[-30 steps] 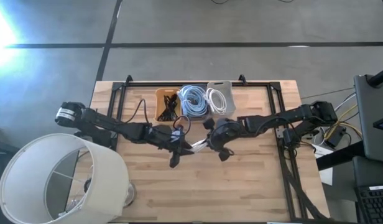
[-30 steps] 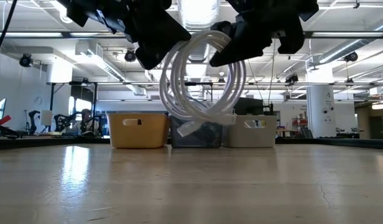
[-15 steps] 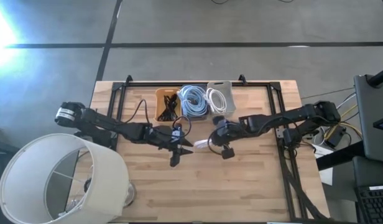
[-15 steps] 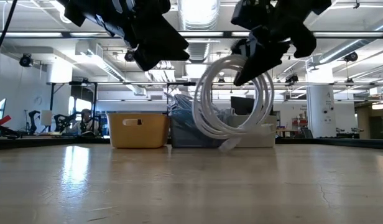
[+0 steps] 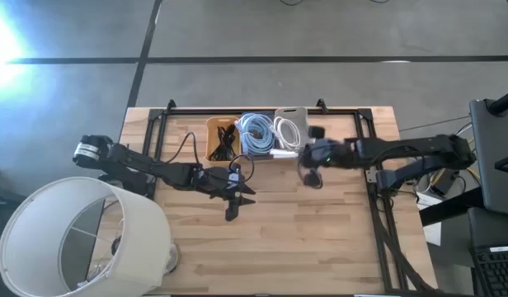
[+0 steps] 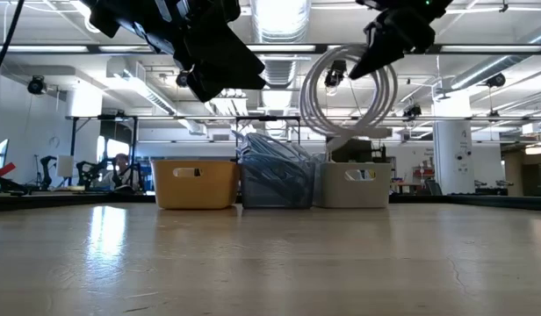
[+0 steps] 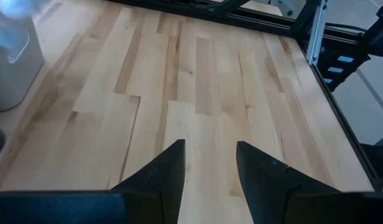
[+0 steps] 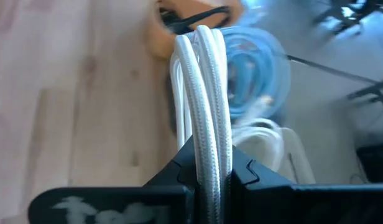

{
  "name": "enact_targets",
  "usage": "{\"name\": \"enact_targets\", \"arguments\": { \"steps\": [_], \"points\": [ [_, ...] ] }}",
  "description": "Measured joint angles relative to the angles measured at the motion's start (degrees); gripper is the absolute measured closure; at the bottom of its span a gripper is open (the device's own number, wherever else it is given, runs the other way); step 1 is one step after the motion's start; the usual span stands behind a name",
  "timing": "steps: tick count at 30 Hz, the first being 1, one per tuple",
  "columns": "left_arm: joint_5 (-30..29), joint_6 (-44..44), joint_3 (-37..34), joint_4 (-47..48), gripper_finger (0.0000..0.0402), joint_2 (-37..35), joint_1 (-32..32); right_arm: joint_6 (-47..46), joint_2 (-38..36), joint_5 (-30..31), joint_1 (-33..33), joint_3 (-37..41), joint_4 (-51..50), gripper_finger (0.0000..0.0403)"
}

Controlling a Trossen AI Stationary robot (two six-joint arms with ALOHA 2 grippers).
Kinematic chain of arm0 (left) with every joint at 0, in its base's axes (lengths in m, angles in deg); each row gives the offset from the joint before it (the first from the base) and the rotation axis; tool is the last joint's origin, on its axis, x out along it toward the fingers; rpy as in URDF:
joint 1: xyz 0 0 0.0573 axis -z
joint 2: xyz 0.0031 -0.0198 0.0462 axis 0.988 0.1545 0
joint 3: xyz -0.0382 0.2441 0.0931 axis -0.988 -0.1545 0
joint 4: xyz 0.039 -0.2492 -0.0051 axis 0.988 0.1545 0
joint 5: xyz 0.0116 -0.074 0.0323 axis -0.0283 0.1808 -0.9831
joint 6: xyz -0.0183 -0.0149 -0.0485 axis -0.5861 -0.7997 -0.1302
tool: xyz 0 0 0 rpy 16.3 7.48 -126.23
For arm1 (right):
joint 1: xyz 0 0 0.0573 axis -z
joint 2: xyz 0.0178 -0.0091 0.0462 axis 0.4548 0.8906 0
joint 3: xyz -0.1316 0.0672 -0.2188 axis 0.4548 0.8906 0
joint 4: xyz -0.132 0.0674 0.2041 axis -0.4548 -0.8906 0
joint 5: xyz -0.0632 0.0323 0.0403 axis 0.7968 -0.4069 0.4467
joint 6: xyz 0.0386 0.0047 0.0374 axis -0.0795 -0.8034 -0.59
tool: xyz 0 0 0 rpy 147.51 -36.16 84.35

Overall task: Pick & Place USB Port
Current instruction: Put the white hdmi cable into the gray bin

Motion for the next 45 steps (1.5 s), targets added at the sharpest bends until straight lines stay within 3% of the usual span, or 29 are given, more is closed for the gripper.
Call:
{"name": "enact_targets", "arguments": {
  "steps": [3, 10, 19, 24, 27, 34, 45],
  "points": [
    [0.00, -0.02, 0.00, 0.02, 0.0254, 0.00, 0.00, 0.03, -2.87, 1.57, 3.27, 0.00, 0.08, 0.0380],
    [0.00, -0.02, 0.00, 0.01, 0.0254, 0.00, 0.00, -3.77, -4.54, 12.18, 12.24, -0.02, 1.55, 0.0380],
    [0.00, -0.04, 0.00, 0.04, 0.0254, 0.00, 0.00, -15.33, 2.47, 12.43, 19.64, 1.31, 11.06, 0.0380],
    [0.01, -0.05, 0.00, 0.07, 0.0254, 0.00, 0.00, -23.15, 8.55, 14.32, 20.37, 1.42, 10.94, 0.0380],
    [0.00, -0.04, 0.00, 0.09, 0.0254, 0.00, 0.00, -24.44, 11.76, 17.39, 20.30, 1.44, 10.94, 0.0380],
    [0.00, -0.04, 0.00, 0.12, 0.0254, 0.00, 0.00, -26.38, 17.83, 17.59, 20.30, 0.99, 11.30, 0.0380],
    [0.00, -0.05, 0.00, 0.13, 0.0254, 0.02, 0.00, -26.09, 20.37, 17.50, 20.37, -3.45, 10.81, 0.0380]
  ]
}}
